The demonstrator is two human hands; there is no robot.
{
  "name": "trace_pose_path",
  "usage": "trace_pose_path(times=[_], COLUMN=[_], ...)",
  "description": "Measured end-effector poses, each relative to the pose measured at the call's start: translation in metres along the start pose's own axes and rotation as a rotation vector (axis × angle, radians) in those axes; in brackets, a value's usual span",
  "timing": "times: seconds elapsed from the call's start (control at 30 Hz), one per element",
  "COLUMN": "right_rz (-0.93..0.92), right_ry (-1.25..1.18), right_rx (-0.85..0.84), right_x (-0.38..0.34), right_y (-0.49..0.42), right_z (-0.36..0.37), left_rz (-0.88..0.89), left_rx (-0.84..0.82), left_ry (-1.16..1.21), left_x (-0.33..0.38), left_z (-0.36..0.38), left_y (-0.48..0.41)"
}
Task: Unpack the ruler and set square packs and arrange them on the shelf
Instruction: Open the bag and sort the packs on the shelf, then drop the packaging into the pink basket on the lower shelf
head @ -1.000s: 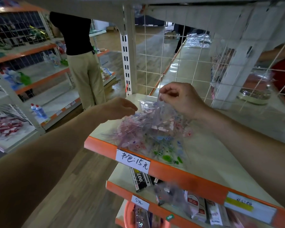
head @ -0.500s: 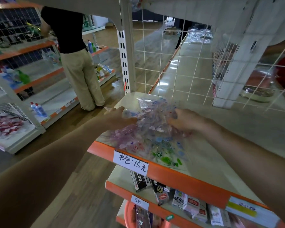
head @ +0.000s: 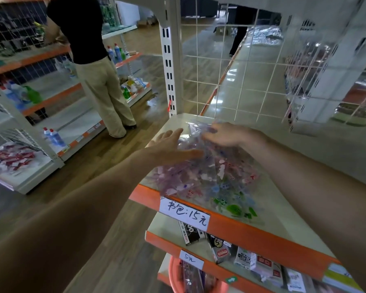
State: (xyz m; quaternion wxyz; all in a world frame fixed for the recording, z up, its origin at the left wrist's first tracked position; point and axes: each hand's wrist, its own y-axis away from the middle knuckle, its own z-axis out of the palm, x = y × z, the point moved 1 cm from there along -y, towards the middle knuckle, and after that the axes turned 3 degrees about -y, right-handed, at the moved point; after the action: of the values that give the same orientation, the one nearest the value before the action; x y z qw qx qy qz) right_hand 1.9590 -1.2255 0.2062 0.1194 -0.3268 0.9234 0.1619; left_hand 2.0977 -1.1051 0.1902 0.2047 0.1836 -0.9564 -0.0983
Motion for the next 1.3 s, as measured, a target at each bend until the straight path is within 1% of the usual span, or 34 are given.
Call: trace_pose_path(times=[0.07,0.17,0.23,0.3,0.33,0.43,0.6,0.73,0.77,0.83,0.9,0.97,1.13,1.3], right_rz=[-0.047,-0.07,-0.082,-0.078,-0.086,-0.08,-0.097,-0.164,-0.18,-0.175,-0.153,-0.129,-0.07,-0.025], right_ry=[0.007,-0.028,-0.028,-0.02,-0.018,0.007,0.107,0.135,0.125,0.099,0.101,0.105,0.092,0.017], right_rx=[0.013,-0.001,0.055,0.121,0.127,0.1,0.103,0.164,0.181,0.181,0.151,0.107,0.005,-0.089], right_x=[-0.007,-0.014,-0.017,-0.019,-0.02,-0.023,-0.028,-0.027,-0.026,-0.025,-0.024,-0.021,-0.009,0.006], right_y=[0.002,0.009,0.02,0.033,0.039,0.061,0.13,0.2,0.216,0.25,0.281,0.303,0.334,0.353], right_z=[0.009,0.008,0.002,-0.003,-0.002,0.002,0.013,0.034,0.039,0.049,0.061,0.076,0.12,0.163], left_rz=[0.056,0.11,0.123,0.134,0.135,0.133,0.163,0.195,0.176,0.19,0.195,0.148,0.158,0.124], left_rx=[0.029,0.012,0.018,0.074,0.099,0.126,0.181,0.274,0.267,0.255,0.218,0.179,0.16,0.037], left_ry=[0.003,0.003,-0.002,-0.016,-0.016,-0.015,-0.09,-0.085,-0.068,-0.051,-0.074,-0.108,-0.13,-0.156], left_x=[0.0,-0.001,0.002,0.004,0.007,0.012,0.035,0.051,0.053,0.058,0.062,0.067,0.071,0.056], left_z=[0.002,-0.001,-0.006,-0.009,-0.011,-0.01,0.003,0.033,0.044,0.064,0.084,0.103,0.146,0.197], left_y=[-0.002,-0.001,0.002,0.008,0.015,0.038,0.107,0.165,0.177,0.2,0.217,0.235,0.263,0.268])
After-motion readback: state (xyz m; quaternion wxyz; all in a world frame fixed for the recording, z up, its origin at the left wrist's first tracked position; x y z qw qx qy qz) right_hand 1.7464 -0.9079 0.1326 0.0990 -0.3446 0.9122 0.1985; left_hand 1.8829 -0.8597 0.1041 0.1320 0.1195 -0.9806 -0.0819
